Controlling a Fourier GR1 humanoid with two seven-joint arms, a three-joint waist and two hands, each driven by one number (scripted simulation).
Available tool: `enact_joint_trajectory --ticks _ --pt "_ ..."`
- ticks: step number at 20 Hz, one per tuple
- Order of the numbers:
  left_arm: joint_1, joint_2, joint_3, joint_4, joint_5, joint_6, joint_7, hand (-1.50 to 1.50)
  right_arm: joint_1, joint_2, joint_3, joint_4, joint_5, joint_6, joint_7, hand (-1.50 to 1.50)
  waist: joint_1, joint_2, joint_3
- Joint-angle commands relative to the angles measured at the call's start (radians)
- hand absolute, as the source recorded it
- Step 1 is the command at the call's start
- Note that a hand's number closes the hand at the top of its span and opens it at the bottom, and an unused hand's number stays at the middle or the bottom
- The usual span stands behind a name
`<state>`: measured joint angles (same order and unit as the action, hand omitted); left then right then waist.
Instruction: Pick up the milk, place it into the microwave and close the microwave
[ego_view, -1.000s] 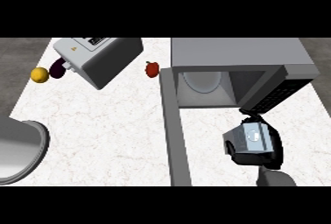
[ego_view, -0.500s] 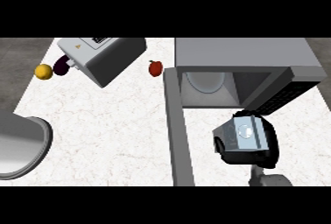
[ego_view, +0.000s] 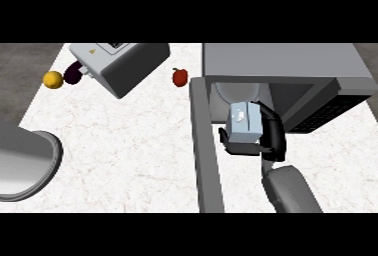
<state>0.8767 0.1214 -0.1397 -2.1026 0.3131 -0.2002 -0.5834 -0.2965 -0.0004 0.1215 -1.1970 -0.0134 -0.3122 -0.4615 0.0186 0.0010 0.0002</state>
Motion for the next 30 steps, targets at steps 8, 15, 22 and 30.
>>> enact_joint_trajectory --ticks 8,15,22,30 --pt "-0.002 0.042 0.091 -0.022 0.086 -0.035 0.042 -1.50 -0.296 -0.009 -0.147 0.523 -0.079 -0.031 -0.156 1.50 0.009 0.006 0.001" --pt "-0.052 0.023 0.070 0.036 0.049 -0.038 0.026 -1.50 -0.504 -0.072 -0.205 0.813 -0.018 -0.143 -0.205 1.50 0.037 0.017 0.002" --pt "-0.065 0.028 0.049 0.025 0.049 -0.044 0.058 -1.50 -0.554 -0.127 -0.226 0.966 0.006 -0.154 -0.271 1.50 0.069 0.036 0.004" --pt "-0.079 0.036 0.057 0.045 0.029 -0.064 0.028 -1.50 -0.637 -0.182 -0.202 1.021 0.068 -0.260 -0.318 1.50 0.090 0.043 0.004"
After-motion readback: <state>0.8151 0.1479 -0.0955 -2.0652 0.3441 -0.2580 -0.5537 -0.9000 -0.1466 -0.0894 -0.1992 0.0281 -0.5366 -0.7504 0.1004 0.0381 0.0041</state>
